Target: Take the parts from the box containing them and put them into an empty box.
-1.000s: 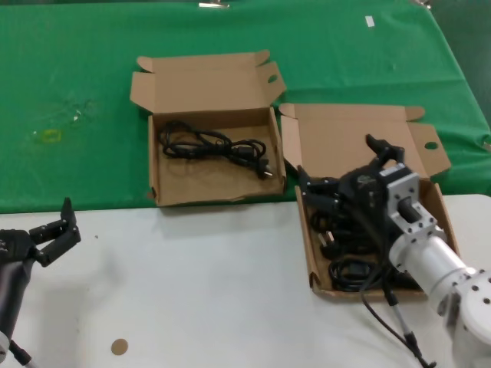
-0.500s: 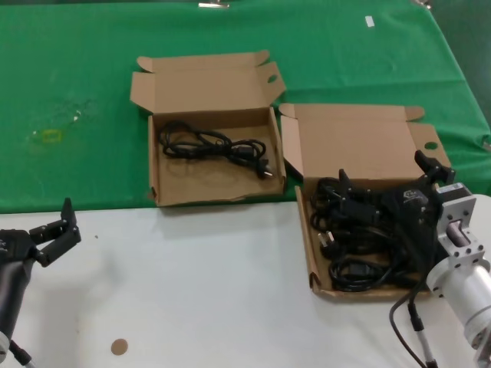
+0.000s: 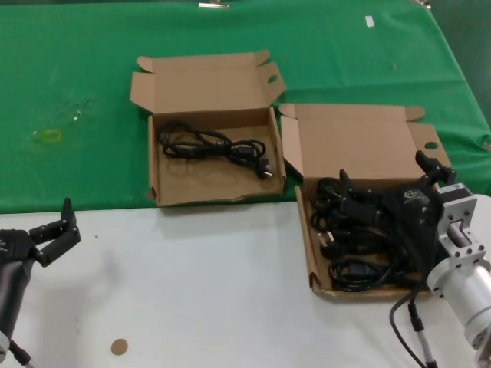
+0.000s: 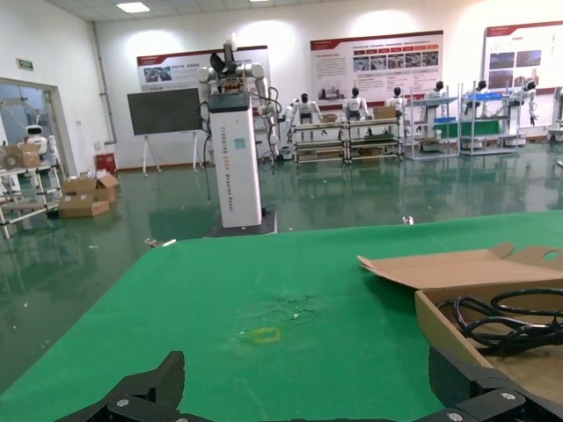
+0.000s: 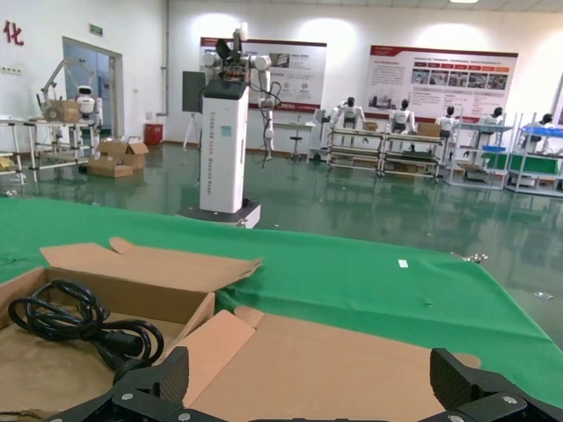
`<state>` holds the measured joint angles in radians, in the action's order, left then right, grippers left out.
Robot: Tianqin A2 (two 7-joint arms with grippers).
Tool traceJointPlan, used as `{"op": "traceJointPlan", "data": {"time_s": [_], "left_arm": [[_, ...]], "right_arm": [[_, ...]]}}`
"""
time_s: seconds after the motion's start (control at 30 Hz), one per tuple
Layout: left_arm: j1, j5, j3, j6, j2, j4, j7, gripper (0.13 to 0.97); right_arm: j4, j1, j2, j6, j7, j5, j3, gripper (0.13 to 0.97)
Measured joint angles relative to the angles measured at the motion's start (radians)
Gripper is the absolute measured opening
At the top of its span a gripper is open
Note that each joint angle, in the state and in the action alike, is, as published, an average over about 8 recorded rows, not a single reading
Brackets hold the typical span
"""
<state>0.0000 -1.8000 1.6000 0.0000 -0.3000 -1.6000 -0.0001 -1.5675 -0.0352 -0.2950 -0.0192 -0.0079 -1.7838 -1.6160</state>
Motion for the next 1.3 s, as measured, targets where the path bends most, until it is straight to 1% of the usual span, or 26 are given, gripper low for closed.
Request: {"op": "traceJointPlan", "data": {"time_s": [1.3], "left_arm": [[0.000,0.000,0.000,0.000,0.000,0.000,0.000,0.966]], "right_arm": [[0.000,0.000,0.000,0.000,0.000,0.000,0.000,0.966]]}}
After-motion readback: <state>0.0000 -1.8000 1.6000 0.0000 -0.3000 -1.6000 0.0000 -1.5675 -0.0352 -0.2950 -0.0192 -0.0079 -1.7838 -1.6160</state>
